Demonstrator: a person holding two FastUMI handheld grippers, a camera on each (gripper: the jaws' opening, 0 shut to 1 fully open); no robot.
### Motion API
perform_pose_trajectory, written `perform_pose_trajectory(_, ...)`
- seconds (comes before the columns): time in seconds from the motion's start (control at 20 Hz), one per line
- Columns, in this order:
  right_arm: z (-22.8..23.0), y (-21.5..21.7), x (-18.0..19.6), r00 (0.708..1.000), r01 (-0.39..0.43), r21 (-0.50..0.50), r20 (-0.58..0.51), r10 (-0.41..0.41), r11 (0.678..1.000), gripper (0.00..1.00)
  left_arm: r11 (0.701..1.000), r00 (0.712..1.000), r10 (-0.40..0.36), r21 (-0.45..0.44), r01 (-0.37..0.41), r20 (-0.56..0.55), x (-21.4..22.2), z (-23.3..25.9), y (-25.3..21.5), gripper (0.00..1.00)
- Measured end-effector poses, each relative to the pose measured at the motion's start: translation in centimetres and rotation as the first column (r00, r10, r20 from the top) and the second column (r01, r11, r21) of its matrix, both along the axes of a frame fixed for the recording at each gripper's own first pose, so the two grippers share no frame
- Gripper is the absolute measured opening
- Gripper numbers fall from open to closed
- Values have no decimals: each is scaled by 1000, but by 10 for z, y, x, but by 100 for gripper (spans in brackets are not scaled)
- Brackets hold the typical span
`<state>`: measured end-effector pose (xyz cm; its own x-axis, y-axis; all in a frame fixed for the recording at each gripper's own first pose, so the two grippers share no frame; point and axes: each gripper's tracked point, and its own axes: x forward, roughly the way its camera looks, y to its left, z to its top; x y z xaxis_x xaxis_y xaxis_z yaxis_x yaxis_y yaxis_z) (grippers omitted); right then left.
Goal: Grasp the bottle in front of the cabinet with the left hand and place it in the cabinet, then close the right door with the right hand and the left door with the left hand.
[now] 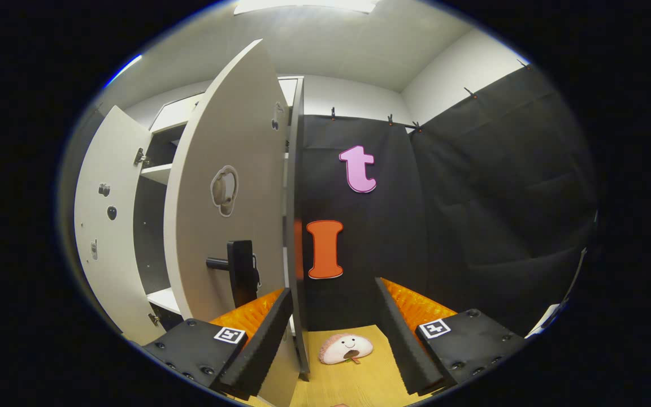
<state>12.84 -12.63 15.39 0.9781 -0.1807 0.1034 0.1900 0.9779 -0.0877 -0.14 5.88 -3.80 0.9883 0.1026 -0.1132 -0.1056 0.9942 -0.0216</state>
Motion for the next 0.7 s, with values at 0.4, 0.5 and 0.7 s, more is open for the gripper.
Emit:
perform_pose_trajectory(0.4, -7, 46, 9, 1000, -31, 23, -2, 31, 999, 95, 1000, 1000, 0, -25, 0, -2, 14, 3, 19, 96)
perform_pose_trajectory(0.5, -9, 58, 16, 999, -47, 40, -5, 47, 998, 95, 1000, 1000, -1, -31, 1, -6, 15, 4, 23, 96)
perform_pose_trajectory(0.7, -12, 86, 29, 996, -87, 38, -9, 87, 996, 95, 1000, 1000, 9, -24, -10, -1, 16, 7, 34, 96)
